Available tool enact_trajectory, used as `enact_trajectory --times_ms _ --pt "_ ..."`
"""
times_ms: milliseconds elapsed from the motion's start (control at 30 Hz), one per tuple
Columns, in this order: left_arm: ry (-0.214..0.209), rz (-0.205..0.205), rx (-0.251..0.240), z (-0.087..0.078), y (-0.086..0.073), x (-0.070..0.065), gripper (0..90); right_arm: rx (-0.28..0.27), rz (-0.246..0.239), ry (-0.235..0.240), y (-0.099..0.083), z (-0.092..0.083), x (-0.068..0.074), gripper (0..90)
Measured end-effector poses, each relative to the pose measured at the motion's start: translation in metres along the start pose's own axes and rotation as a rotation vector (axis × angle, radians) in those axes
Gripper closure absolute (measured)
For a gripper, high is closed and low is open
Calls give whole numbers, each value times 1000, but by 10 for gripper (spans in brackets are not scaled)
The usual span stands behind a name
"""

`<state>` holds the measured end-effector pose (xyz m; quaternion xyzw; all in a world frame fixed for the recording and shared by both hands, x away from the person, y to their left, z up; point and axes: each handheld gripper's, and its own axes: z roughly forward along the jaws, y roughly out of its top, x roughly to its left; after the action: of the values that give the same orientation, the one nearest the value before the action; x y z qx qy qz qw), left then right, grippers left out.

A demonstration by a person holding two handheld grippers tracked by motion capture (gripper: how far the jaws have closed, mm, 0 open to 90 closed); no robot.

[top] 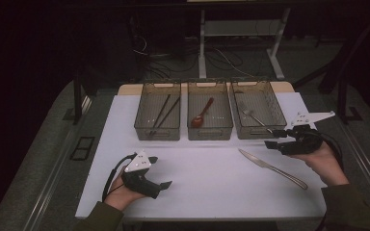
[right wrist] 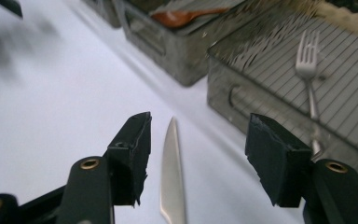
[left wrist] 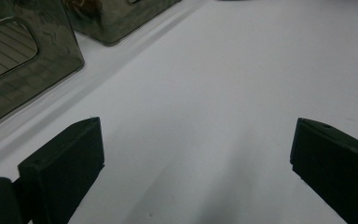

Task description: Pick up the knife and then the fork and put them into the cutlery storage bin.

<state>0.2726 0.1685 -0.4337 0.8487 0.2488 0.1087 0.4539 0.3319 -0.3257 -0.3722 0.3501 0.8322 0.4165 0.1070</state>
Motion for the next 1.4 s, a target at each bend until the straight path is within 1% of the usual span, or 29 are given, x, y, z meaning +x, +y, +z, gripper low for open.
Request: enact_trajectory --times_ms 33,100,233,267,300,333,400,533,600,667,700,733,767,867,900,933,967,1000,1033,1100,1133,1167,1200,1233,1267,1333,1367,1400 --pt "1 -1 1 0 0 0 19 8 -9 0 -1 0 2 397" --pt "0 -2 0 0 0 0 19 21 -11 8 -4 1 5 397" --pt "0 -2 1 -1 0 0 19 56 -20 1 -10 1 8 397" --pt "1 -3 -2 0 0 0 19 80 -24 -2 -12 0 9 401" --pt "0 -3 -1 0 0 0 19 80 -24 -2 -12 0 9 401" --pt "0 -3 0 0 0 0 19 96 -38 -9 -15 1 11 407" --pt "-1 -4 -1 0 0 0 19 127 -49 -15 -17 2 12 409" --pt "-3 -3 -1 0 0 0 19 205 -81 -26 -20 5 15 427" --pt "-4 -2 1 0 0 0 19 253 -90 -26 -20 7 16 444" --pt "-4 -4 0 0 0 -1 19 295 -117 -33 -21 9 17 460" --pt "-5 -3 0 0 0 0 19 295 -117 -33 -21 9 17 460" --pt "-5 -3 1 0 0 0 19 340 -121 -20 -22 11 19 475" --pt "-5 -4 -2 0 0 0 19 340 -121 -20 -22 11 19 475" --pt "-5 -6 -3 0 0 0 19 405 -138 -14 -24 17 22 498" --pt "-4 -6 -2 1 0 0 19 419 -139 -17 -24 18 23 508" --pt "-4 -8 -3 1 0 0 19 434 -142 -19 -25 19 23 523" --pt "-4 -8 -4 1 0 0 19 466 -148 -19 -26 21 23 543" --pt "-4 -8 -3 1 0 0 19 483 -154 -24 -27 22 24 558" --pt "-3 -9 -3 1 0 -1 19 483 -154 -24 -27 22 24 558" --pt "-4 -8 -2 1 -1 0 19 517 -162 -33 -28 25 24 589" --pt "-4 -7 -1 1 -1 0 19 540 -175 -38 -28 26 24 605" --pt "-4 -7 -1 2 -1 -1 20 585 -190 -46 -30 30 23 633" --pt "-4 -7 -1 2 -1 -1 20 585 -190 -46 -30 30 23 633" --pt "-4 -6 0 2 -1 0 20 617 -205 -41 -31 33 22 653" --pt "-5 -6 1 2 0 0 20 632 -198 -41 -31 35 22 664" --pt "-7 -4 4 2 0 0 21 658 -202 -47 -32 39 21 690" --pt "-7 -3 4 2 0 -1 21 672 -213 -50 -32 40 20 696" --pt "-7 -3 4 2 0 -1 21 672 -213 -50 -32 40 20 696"
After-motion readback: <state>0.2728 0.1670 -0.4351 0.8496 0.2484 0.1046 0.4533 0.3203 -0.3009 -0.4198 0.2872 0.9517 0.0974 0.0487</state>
